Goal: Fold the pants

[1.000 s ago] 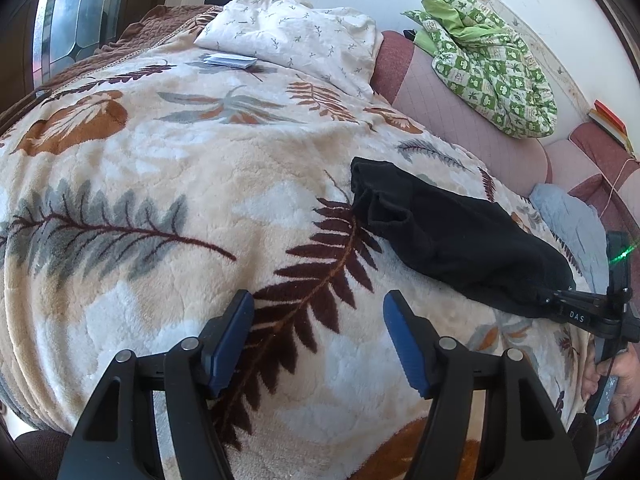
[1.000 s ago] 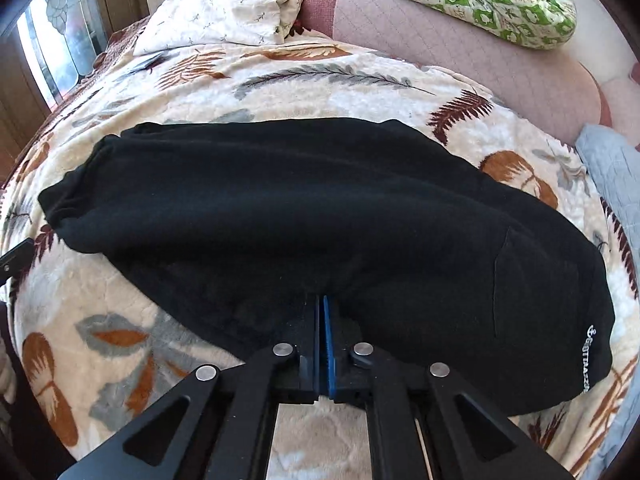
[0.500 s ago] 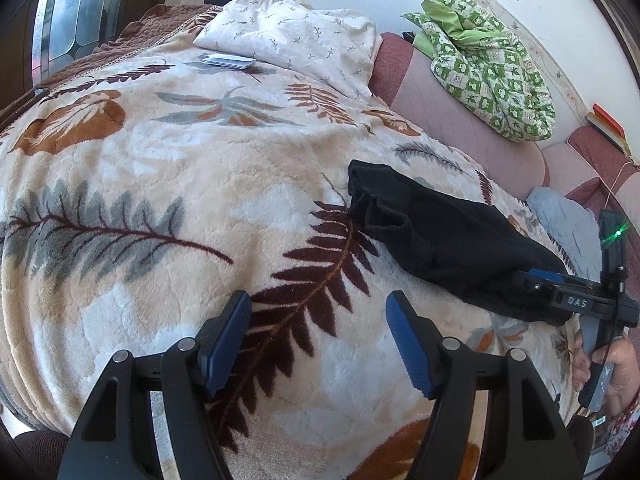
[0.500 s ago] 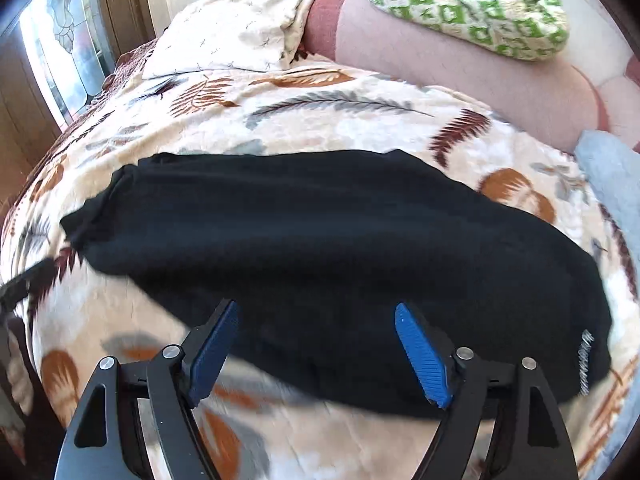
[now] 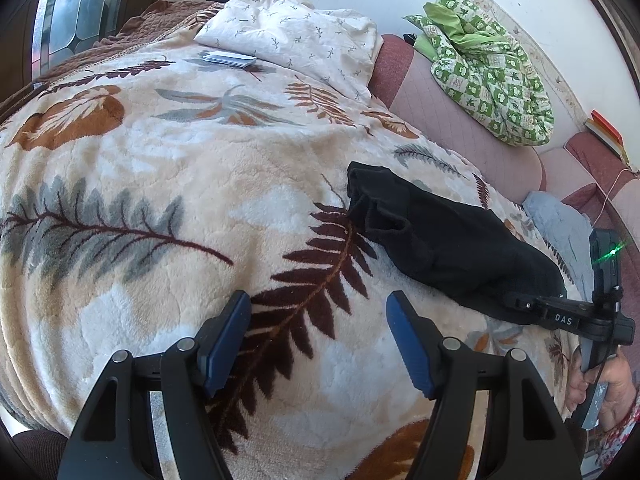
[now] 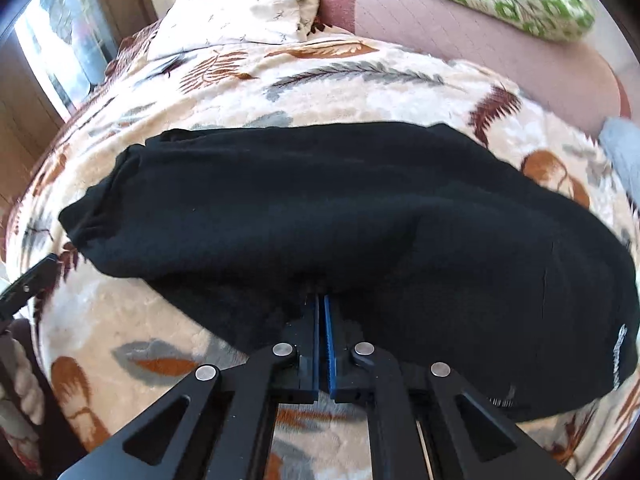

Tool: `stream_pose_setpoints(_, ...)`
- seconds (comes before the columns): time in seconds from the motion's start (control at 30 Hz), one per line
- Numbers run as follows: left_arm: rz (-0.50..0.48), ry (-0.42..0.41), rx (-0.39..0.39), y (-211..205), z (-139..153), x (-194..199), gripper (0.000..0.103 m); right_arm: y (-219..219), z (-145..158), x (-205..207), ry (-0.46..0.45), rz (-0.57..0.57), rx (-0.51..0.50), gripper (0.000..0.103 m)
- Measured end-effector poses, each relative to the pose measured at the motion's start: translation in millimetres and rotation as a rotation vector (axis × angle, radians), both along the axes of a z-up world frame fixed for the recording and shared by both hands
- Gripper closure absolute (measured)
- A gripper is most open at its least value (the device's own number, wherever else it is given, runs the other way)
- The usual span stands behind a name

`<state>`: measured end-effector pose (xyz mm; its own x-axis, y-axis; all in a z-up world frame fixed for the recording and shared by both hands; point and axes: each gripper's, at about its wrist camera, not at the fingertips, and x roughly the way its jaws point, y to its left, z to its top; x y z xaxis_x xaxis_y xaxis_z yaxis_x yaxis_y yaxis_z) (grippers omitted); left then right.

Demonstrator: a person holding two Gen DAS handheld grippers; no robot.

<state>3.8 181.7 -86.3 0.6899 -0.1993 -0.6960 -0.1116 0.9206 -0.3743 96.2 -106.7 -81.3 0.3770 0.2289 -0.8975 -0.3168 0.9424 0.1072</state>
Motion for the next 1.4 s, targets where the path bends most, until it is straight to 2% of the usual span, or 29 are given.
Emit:
stream_pose_setpoints(0.13,0.001,-0.014,0.01,-2.8,8.8,-6.2,0.033,-19.2,10.3,-23.7,0.01,-0.04,0.093,0.097)
stream_pose_setpoints(0.2,-0.046,-0.061,-0.013,-11.7,23.5,-12.9,0.033,-45.3,16.4,-33.7,0.015,-0.124,0.213,0.08)
stream_pose_setpoints(0.23,-0.074,-0.08,-0.026,-18.9,30.3,-13.6,0.033,-63.8,17.9,-37.9,0.019,-0.188,0.294,0.051)
stream_pose_setpoints(0.27,-0.104,-0.088,-0.034,-26.3,34.7,-12.6,0.033,-80.7,18.7,-41.5,0.016,-0.246,0.369,0.028)
stream_pose_setpoints(0.37,-0.217,-0.069,-0.067,-58.0,41.3,3.7,0.033,-125.6,15.9,-45.5,0.021,-0.377,0.562,0.028)
stream_pose_setpoints(0.43,-0.287,-0.043,-0.091,-82.5,42.7,20.8,0.033,-143.2,10.7,-43.1,0.038,-0.439,0.633,0.03)
stream_pose_setpoints(0.5,-0.333,-0.036,-0.075,-106.1,44.8,36.5,0.033,-149.9,7.5,-40.6,0.043,-0.46,0.66,0.033)
stream_pose_setpoints(0.63,-0.407,0.006,0.042,-148.9,38.9,72.3,0.033,-155.5,2.3,-38.8,0.042,-0.493,0.557,0.035)
stream_pose_setpoints(0.67,-0.413,0.031,0.098,-156.3,32.7,83.9,0.033,-160.8,2.3,-39.9,0.034,-0.5,0.523,0.036)
stream_pose_setpoints(0.73,-0.384,0.086,0.212,-153.7,16.2,103.6,0.033,-174.3,2.8,-43.8,-0.006,-0.541,0.387,0.036)
stream_pose_setpoints(0.77,-0.336,0.146,0.247,-143.6,4.0,114.6,0.033,-185.7,2.7,-45.8,-0.024,-0.573,0.3,0.036)
stream_pose_setpoints(0.8,-0.321,0.185,0.211,-130.0,-3.8,120.4,0.034,-196.6,2.3,-48.4,-0.034,-0.612,0.209,0.036)
stream_pose_setpoints(0.83,-0.322,0.193,0.144,-114.9,-3.9,121.4,0.038,-209.5,1.1,-52.4,-0.036,-0.655,0.13,0.036)
stream_pose_setpoints(0.87,-0.328,0.199,0.093,-104.6,2.6,118.9,0.039,-222.3,1.6,-57.6,-0.029,-0.678,0.113,0.036)
stream_pose_setpoints(0.9,-0.339,0.2,0.066,-97.2,12.8,114.5,0.039,-233.1,5.4,-63.0,-0.027,-0.679,0.146,0.036)
stream_pose_setpoints(0.93,-0.355,0.173,0.065,-93.2,24.4,108.9,0.038,-239.2,11.8,-66.6,-0.039,-0.666,0.17,0.036)
stream_pose_setpoints(1.0,-0.37,0.117,0.126,-91.8,44.3,101.4,0.035,-237.6,30.8,-64.2,-0.093,-0.601,0.172,0.035)
stream_pose_setpoints(1.07,-0.339,0.095,0.187,-89.9,49.9,102.5,0.034,-223.2,45.7,-47.6,-0.124,-0.501,0.207,0.035)
stream_pose_setpoints(1.1,-0.323,0.093,0.189,-87.9,47.6,104.7,0.034,-212.8,51.9,-36.6,-0.134,-0.447,0.235,0.035)
stream_pose_setpoints(1.2,-0.278,0.132,0.098,-78.6,27.2,113.1,0.034,-163.7,61.9,11.2,-0.141,-0.282,0.258,0.035)
stream_pose_setpoints(1.27,-0.249,0.135,0.076,-74.0,14.4,118.7,0.034,-131.2,58.3,45.1,-0.144,-0.193,0.203,0.035)
stream_pose_setpoints(1.4,-0.246,0.088,0.053,-67.2,14.1,115.7,0.034,-65.2,36.1,104.1,-0.145,-0.083,0.041,0.035)
